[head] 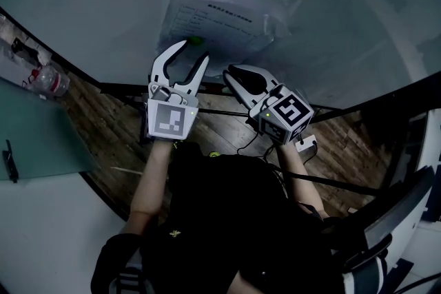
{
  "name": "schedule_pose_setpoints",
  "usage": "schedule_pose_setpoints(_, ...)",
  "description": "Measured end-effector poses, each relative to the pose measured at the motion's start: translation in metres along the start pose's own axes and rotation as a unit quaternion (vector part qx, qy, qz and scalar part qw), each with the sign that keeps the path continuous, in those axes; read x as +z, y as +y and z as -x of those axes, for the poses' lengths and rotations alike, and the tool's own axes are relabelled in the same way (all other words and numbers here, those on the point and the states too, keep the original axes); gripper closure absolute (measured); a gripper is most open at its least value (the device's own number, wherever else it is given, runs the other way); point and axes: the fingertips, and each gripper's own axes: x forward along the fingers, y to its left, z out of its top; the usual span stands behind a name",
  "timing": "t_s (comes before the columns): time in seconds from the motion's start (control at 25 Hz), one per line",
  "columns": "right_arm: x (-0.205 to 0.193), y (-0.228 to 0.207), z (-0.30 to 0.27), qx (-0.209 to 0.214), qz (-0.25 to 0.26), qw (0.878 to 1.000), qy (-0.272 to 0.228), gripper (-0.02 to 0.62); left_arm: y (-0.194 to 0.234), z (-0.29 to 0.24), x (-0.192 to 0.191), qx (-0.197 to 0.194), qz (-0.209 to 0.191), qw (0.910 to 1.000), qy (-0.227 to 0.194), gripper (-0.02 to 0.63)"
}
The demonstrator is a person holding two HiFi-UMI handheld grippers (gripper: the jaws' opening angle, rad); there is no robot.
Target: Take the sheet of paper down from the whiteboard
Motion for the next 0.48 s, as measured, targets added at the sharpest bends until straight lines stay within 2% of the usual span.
schedule_pose_setpoints(0.24, -0.0015, -0.002, 0.0047, -0.003, -0.001, 1.0, 0.008, 0.52, 0.0061, 0.0029, 0.0027, 0.04, -0.018, 0.999, 0.002, 0.413)
schedule_pose_setpoints(0.48, -0.0028, -0.0027, 0.0091, -0.002, 0.001, 1.0, 0.011, 0.517, 0.0054, -0.0016, -0.0039, 0.048, -0.042, 0.9978, 0.017, 0.403)
